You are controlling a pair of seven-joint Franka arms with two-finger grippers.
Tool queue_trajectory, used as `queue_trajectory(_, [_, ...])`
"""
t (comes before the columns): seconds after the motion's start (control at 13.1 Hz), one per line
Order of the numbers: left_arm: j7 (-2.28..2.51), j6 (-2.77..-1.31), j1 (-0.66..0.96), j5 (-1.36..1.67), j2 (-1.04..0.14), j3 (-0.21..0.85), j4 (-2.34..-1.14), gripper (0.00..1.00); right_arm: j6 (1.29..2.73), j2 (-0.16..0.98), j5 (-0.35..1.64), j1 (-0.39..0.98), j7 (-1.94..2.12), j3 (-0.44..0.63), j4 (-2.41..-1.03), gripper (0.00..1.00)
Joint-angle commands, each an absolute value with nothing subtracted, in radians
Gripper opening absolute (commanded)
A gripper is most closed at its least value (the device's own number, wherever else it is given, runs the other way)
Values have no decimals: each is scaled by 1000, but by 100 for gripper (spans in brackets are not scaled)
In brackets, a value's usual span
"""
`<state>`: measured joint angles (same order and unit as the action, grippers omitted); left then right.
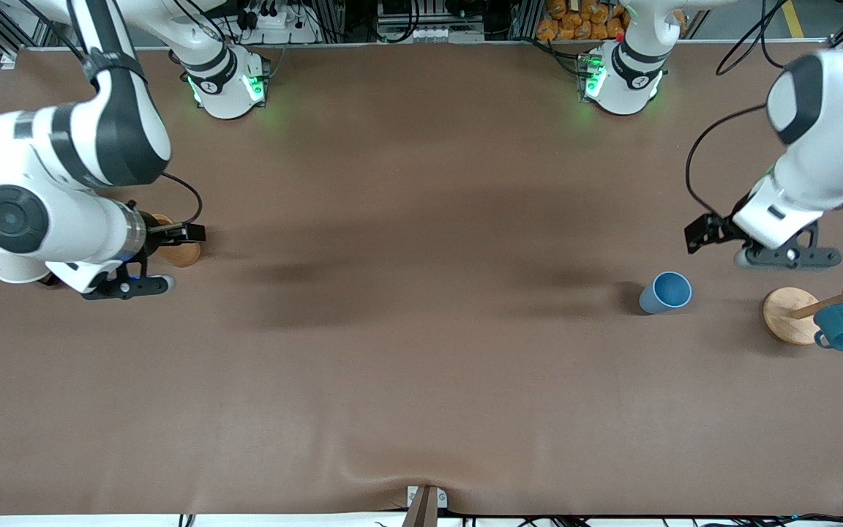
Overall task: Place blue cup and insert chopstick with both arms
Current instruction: 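Grasp the pink chopstick with the right gripper while the left gripper grasps the cup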
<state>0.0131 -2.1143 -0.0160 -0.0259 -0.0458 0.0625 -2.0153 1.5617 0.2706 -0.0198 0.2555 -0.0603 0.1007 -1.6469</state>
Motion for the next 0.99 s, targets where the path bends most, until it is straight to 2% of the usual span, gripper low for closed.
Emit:
queue_trajectory(0.0, [-73,-2227,-63,-20,-150,71,-2014,100,1571,253,-128,265,-77,106,-1683,100])
queue_trajectory(0.23, [-114,-2321,-95,-11,-270,71,-2011,100,1568,285,-202,255,-77,106,-1683,99])
queue_trajectory(0.53, [-115,-2347,-87,-9,-347,72,-2002,100,1618,311,-222,244,-77,109,-1733,84])
queue_trajectory(0.76, [-115,-2353,-87,-9,-363,71,-2005,85,1641,311,-230,230,-72,109,-1758,62])
queue_trajectory(0.92, [-115,-2353,-89,-9,-370,71,-2005,70,1657,308,-232,230,-72,109,-1794,58])
